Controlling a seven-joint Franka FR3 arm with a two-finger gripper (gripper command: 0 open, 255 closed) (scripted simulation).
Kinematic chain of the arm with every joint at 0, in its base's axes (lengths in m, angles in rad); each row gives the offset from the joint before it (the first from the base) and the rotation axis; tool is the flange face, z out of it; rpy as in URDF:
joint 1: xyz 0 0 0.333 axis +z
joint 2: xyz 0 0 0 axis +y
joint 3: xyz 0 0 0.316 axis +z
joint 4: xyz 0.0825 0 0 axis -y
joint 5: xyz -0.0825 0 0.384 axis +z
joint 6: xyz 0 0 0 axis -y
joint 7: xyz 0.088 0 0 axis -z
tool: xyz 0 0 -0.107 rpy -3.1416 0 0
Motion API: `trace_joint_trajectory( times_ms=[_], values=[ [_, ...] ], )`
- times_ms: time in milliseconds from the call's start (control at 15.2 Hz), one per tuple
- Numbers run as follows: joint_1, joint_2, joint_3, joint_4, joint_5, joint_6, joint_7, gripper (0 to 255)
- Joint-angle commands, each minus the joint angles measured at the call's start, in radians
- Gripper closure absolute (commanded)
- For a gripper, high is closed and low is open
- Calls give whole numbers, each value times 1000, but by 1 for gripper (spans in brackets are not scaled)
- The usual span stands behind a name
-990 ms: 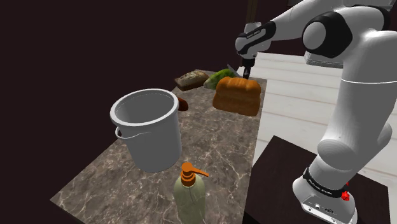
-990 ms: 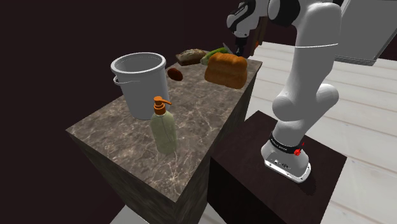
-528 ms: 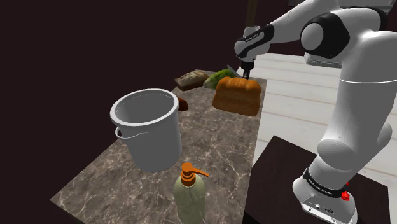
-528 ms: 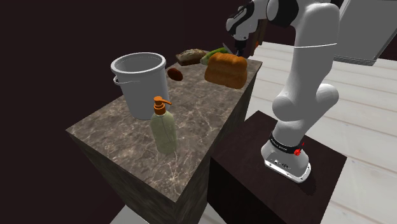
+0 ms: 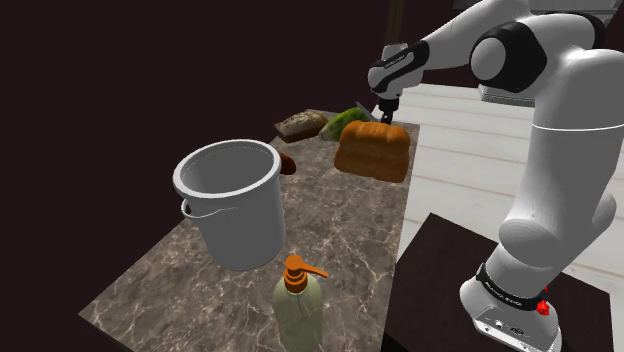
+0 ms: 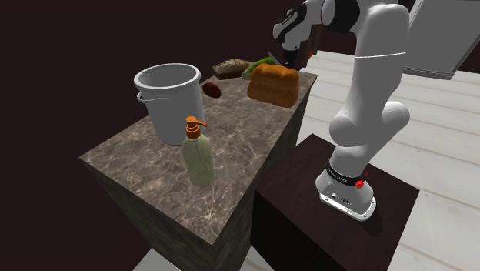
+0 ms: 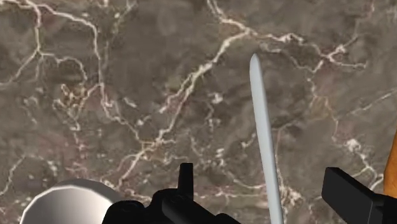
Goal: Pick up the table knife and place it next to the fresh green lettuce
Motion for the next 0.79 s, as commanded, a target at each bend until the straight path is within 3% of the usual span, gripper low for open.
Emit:
trace_joint_trajectory(
  times_ms=[0,264,726],
  values=[
    [-1,-3,-1,-5,-1,1,-1,0],
    [3,-41,-4,72,-11,-113,6,0],
    [3,-41,-4,72,-11,-113,6,0]
  ],
)
